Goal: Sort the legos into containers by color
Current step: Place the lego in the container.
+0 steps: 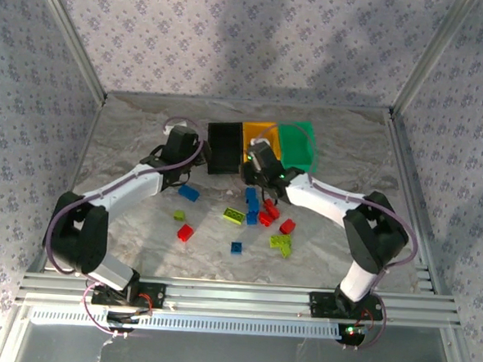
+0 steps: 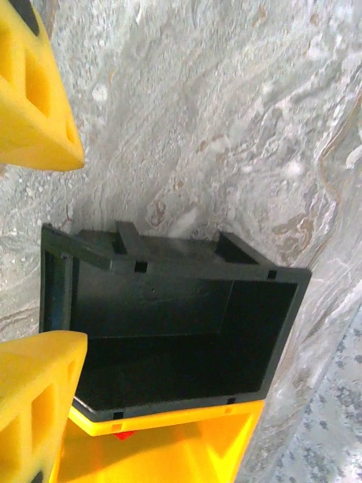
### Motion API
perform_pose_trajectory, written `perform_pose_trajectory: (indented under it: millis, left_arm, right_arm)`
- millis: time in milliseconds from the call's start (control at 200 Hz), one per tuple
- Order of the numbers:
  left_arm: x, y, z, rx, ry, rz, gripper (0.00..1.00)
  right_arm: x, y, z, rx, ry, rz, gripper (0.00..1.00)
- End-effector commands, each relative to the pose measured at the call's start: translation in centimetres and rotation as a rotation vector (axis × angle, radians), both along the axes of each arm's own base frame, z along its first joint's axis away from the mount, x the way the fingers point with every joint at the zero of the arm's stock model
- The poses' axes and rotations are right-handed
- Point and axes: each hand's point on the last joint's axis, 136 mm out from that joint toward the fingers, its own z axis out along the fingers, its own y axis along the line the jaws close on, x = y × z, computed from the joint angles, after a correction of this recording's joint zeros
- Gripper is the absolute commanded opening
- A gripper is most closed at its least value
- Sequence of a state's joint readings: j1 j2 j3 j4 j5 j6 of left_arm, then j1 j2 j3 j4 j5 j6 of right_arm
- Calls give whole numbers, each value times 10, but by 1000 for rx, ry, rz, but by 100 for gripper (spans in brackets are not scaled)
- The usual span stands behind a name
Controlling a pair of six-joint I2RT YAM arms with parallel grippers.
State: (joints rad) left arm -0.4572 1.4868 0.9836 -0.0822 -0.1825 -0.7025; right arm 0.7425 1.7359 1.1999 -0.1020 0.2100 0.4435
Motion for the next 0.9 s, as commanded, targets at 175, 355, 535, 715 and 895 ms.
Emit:
perform_pose_trajectory:
  millis: [175,355,535,715,895]
  left_arm:
    - [-17,22,26,-66,-55,34,58]
    - [-22,32,30,-79,-60,50,58]
    - [-22,34,24,-91,-63,60,58]
    - [-16,30,18,-100,-46,50,58]
    - [-8,21,13,-133,-24,29,58]
  right_arm:
    - [57,59,15,-58,-37,44,37]
    - [85,72,4,-93,-6,50,60]
    - [70,80,16,-84,-23,86,68]
    - [36,73,20,-82,-16,125,68]
    - [-9,67,2,-49,53,234,69]
